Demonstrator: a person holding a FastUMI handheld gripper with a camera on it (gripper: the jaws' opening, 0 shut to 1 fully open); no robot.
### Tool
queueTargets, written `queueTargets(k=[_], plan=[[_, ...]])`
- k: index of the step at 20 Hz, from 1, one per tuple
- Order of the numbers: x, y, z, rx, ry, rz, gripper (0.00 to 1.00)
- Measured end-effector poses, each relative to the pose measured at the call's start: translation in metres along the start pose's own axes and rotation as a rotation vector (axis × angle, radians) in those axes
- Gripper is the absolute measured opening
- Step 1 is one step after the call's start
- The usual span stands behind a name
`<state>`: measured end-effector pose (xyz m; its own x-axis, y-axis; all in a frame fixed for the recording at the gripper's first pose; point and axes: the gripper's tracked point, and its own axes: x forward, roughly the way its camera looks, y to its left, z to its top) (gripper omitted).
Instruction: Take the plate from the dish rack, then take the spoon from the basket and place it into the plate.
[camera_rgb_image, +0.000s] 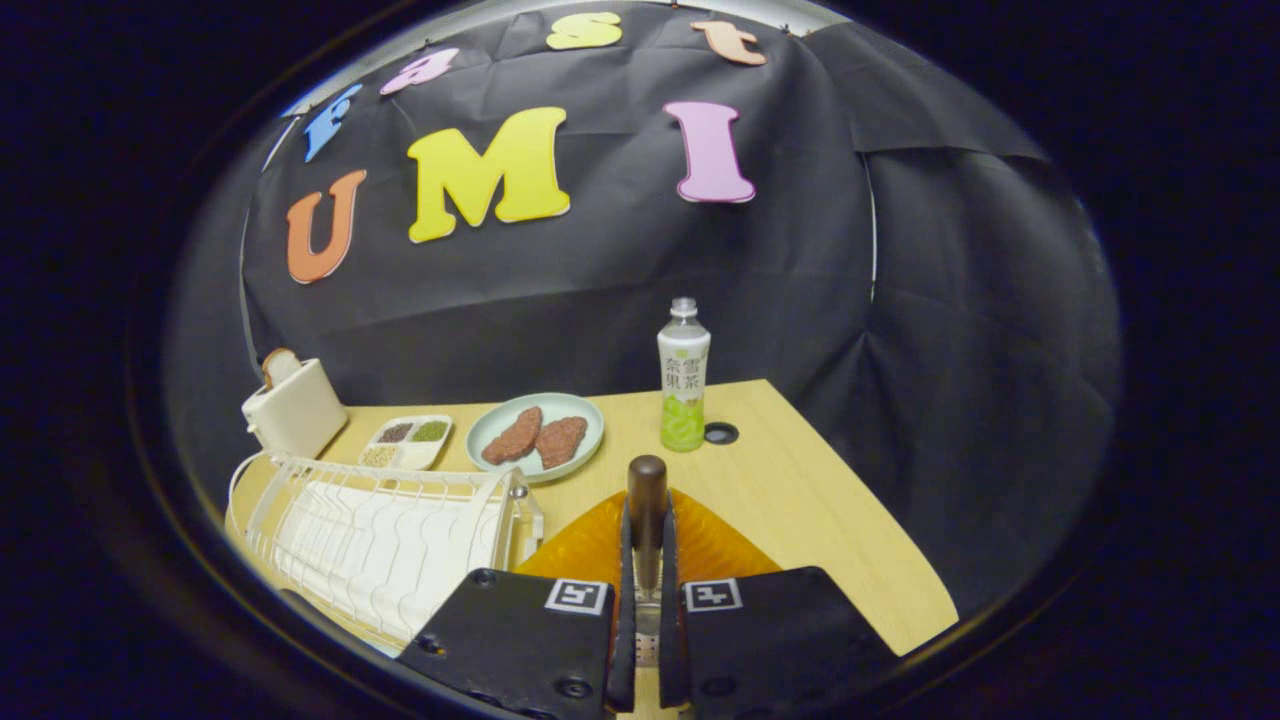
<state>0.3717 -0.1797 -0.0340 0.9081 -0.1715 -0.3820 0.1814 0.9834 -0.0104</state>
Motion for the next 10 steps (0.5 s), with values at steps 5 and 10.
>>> queueTargets(k=[5,10], plan=[[-0.075,0.000,0.036,-0.011,-0.111,-0.046,0.14],[-0.156,0.029,0.047,0.015,-0.168,0.011,0.14]])
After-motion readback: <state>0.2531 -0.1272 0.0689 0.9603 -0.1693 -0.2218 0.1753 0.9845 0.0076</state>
